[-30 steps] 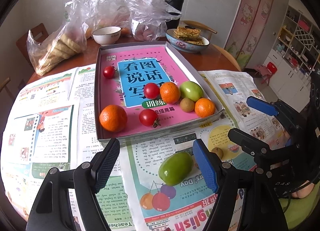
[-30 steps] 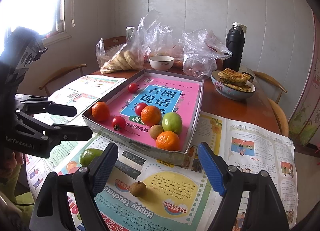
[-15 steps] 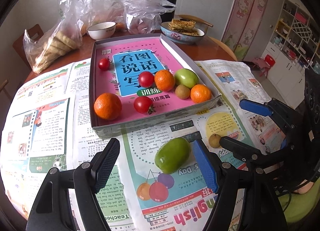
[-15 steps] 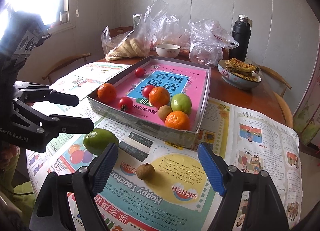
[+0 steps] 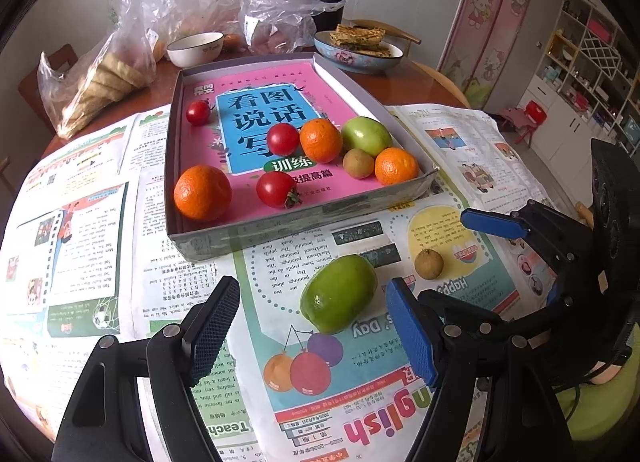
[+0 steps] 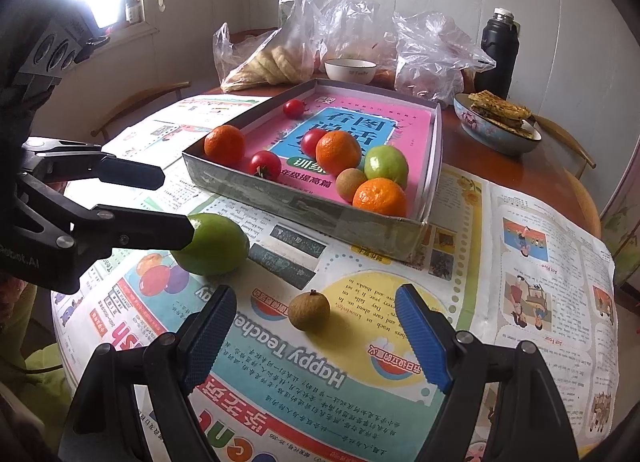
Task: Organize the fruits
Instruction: 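Close the left tool on the large green guava while the right tool grasps the brown kiwi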
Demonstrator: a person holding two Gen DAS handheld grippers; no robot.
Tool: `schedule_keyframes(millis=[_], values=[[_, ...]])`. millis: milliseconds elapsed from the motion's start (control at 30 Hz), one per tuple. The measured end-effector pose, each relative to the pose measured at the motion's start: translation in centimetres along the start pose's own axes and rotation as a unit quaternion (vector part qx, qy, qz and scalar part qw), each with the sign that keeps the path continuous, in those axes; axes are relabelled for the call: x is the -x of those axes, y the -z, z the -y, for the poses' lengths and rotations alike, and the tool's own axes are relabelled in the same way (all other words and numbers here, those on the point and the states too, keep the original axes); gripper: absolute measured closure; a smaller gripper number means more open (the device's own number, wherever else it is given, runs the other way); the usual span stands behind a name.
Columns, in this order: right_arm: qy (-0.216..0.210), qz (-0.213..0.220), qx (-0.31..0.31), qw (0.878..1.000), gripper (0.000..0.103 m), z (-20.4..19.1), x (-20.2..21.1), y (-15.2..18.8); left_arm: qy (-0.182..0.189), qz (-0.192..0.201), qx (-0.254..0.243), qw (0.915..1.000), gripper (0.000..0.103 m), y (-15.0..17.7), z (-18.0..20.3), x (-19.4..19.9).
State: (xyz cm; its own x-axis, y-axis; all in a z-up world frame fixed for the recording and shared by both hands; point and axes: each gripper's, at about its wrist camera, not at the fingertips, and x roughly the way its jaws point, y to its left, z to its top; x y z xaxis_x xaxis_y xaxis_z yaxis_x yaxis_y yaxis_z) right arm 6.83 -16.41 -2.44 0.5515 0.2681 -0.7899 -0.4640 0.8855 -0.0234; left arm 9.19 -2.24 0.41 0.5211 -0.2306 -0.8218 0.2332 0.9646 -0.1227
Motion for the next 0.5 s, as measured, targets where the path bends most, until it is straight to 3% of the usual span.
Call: schedule_keyframes(millis=[200,500], values=[[-0.006,-0.011,-0.001,1.000,0.027,-0.2,-0.6,0.4,0.002,-0.008,-0.007,0.9999,0.026,0.2,0.4,-0.7],[-0.018,-0.022,-0.006,1.000,0.043,0.0,-1.5,0.7,0.004,-0.018,-0.011,0.9998,0.026,0.5,0.8,-1.6]])
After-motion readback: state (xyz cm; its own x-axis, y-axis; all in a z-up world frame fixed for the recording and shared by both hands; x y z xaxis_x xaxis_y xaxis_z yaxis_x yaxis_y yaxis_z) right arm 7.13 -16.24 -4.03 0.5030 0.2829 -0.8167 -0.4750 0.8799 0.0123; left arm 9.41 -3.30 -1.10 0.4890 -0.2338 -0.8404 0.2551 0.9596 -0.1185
